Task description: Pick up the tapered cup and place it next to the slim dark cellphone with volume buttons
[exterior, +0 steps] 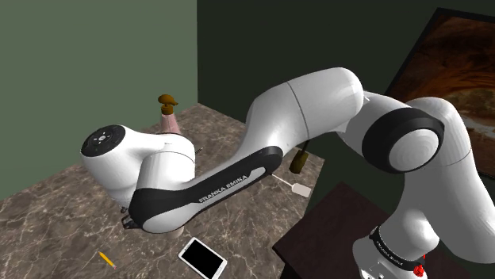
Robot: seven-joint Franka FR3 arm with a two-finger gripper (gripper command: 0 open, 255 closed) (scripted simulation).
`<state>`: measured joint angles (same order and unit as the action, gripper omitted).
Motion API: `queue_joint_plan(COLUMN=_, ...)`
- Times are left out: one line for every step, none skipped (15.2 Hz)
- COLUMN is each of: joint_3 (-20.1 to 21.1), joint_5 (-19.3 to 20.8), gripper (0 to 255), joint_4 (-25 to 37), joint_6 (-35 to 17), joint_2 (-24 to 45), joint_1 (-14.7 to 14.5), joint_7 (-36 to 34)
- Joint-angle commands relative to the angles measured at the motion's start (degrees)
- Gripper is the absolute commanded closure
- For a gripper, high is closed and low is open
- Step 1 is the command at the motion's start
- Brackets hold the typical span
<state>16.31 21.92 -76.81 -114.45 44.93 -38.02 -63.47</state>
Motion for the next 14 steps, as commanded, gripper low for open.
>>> queue_joint_plan(joint_3=0.0, joint_5=0.1, gripper=255, joint_4=-0.1, joint_6=-0.3, joint_2=0.1, joint_1=0.0, joint_7=-0.1)
queue_joint_plan(joint_3=0.0, joint_5=0.1, gripper=255, joint_4=-0.1, joint_6=-0.3, joint_2=0.1, joint_1=0.0, joint_7=-0.1)
queue_joint_plan(joint_3=0.0, joint_5=0.1, gripper=255, joint_4=-0.1, joint_6=-0.3, joint_2=0.1, joint_1=0.0, joint_7=-0.1)
queue_joint_plan(joint_3=0.0, joint_5=0.1, gripper=255, joint_4=-0.1, joint_6=-0.3, joint_2=0.1, joint_1=0.0, joint_7=-0.1)
queue_joint_plan(joint_3=0.0, joint_5=0.1, gripper=255, joint_4=-0.1, joint_6=-0.3, joint_2=0.1, joint_1=0.0, joint_7=-0.1)
queue_joint_plan(joint_3=0.0, joint_5=0.1, gripper=255, joint_4=-0.1, joint_6=-0.3, joint_2=0.1, joint_1=0.0, joint_7=-0.1)
queue_joint_plan(joint_3=0.0, joint_5=0.1, gripper=255, joint_4=-0.1, joint_6=-0.3, joint_2=0.1, joint_1=0.0, joint_7=-0.1)
queue_joint_plan(joint_3=0.0, joint_5=0.1, gripper=0, joint_4=-0.1, joint_6=-0.3, joint_2=0.1, joint_1=0.0, joint_7=-0.1)
queue_joint_plan(joint_3=0.0, joint_5=0.1, gripper=0, joint_4=-0.1, joint_6=-0.3, joint_2=0.1, joint_1=0.0, joint_7=-0.1)
queue_joint_plan(joint_3=0.0, joint_5=0.1, gripper=0, joint_4=-0.1, joint_6=-0.3, joint_2=0.1, joint_1=0.0, joint_7=-0.1)
queue_joint_plan(joint_3=0.0, joint_5=0.1, gripper=0, joint_4=-0.1, joint_6=-0.3, joint_2=0.1, joint_1=0.0, joint_7=-0.1)
queue_joint_plan(joint_3=0.0, joint_5=0.1, gripper=0, joint_4=-0.1, joint_6=-0.3, joint_2=0.1, joint_1=0.0, joint_7=-0.1)
queue_joint_plan(joint_3=0.0, joint_5=0.1, gripper=0, joint_4=-0.1, joint_6=-0.3, joint_2=0.1, joint_1=0.0, joint_7=-0.1)
queue_joint_plan(joint_3=0.2, joint_5=-0.2, gripper=0, joint_4=0.6, joint_6=1.1, joint_2=-0.6, joint_1=-0.1, joint_7=0.1)
